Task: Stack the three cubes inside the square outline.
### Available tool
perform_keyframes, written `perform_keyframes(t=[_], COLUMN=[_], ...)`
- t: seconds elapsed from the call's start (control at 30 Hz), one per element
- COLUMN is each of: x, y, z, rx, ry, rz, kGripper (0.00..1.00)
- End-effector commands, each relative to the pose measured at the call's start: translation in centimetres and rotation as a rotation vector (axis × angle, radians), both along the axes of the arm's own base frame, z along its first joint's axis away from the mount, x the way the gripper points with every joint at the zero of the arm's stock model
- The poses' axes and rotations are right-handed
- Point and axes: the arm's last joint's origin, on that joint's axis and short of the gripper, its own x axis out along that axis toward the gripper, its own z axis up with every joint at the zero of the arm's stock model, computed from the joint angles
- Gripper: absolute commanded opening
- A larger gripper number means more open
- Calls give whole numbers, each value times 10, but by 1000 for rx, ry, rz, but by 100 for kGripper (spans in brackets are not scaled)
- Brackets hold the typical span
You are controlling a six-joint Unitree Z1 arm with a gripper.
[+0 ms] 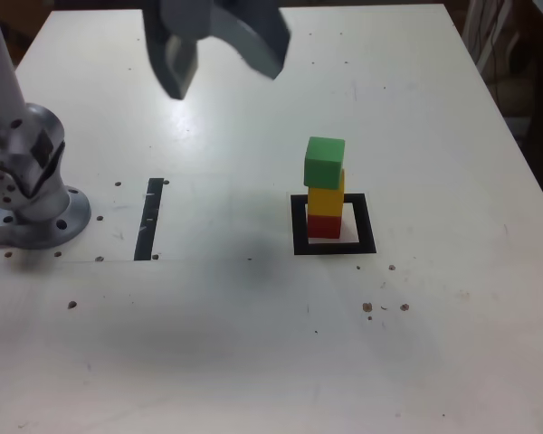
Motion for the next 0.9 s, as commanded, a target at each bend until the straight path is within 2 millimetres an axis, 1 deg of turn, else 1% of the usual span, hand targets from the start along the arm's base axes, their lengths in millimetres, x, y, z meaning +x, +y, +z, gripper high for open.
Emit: perform_keyframes(t=[0.0,0.13,0.37,0.4,0.47,0.87], x=[-9,-21,-41,-44,-47,-60], y=[3,6,8,8,7,8], z=[-4,-30,-90,-96,-102,-128], rx=[2,18,-11,-17,-24,-27], ry=[16,80,159,164,174,205], rz=[5,15,40,42,43,44], kGripper=[100,100,100,100,100,99])
